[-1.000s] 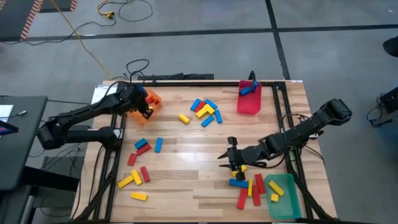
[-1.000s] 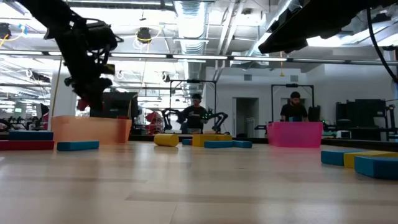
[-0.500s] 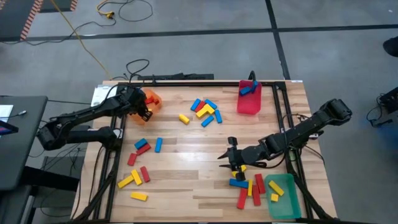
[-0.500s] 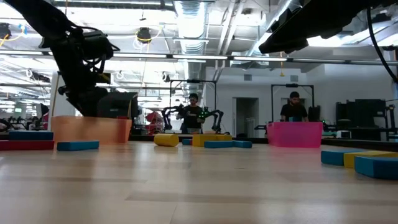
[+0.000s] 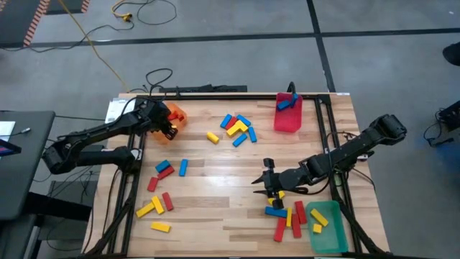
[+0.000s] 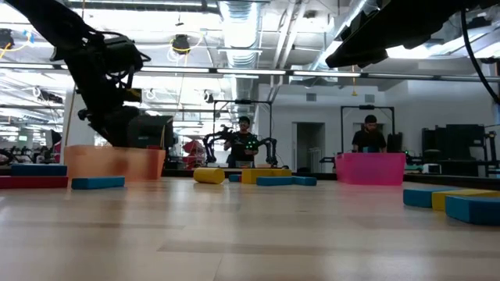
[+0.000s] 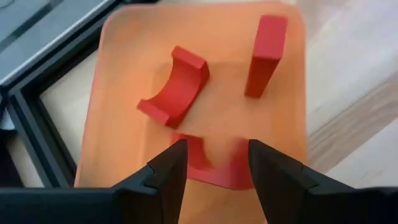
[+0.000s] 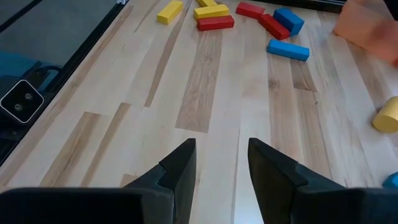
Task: Sort blocks
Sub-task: Put the red block into the orange bin, then put the blue block into the red bin
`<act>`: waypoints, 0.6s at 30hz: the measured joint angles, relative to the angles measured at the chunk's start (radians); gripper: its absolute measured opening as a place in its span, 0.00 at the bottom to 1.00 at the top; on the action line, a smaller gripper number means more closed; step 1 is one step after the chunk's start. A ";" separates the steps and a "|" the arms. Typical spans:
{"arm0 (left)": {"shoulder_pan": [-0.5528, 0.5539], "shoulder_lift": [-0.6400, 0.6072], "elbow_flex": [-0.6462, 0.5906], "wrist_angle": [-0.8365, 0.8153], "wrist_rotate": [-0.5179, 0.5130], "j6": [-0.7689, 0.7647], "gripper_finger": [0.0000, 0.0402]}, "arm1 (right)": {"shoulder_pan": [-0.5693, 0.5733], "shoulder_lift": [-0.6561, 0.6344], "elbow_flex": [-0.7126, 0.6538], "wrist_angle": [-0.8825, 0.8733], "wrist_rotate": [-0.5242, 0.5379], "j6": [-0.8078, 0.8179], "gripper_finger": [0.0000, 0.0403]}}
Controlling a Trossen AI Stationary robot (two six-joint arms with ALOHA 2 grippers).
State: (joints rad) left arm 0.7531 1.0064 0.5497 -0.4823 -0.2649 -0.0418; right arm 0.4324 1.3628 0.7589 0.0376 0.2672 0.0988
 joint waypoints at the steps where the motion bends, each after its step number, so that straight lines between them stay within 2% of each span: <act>1: -0.004 -0.007 0.000 0.009 0.001 0.002 0.41 | 0.003 0.000 0.000 -0.001 0.000 0.004 0.40; 6: -0.043 -0.068 0.000 0.077 0.035 0.009 0.41 | 0.037 -0.003 0.005 -0.050 -0.003 0.007 0.40; 11: -0.108 -0.148 0.000 0.137 0.115 0.006 0.41 | 0.064 -0.004 0.084 -0.151 0.008 -0.008 0.40; 15: -0.186 -0.183 0.000 0.165 0.178 -0.014 0.41 | 0.096 -0.004 0.153 -0.180 0.129 -0.111 0.40; 18: -0.264 -0.183 0.000 0.177 0.183 -0.035 0.41 | 0.120 -0.005 0.199 -0.188 0.236 -0.208 0.40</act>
State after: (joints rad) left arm 0.4892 0.8230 0.5499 -0.3057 -0.0818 -0.0770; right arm 0.5520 1.3582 0.9582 -0.1507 0.5033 -0.1095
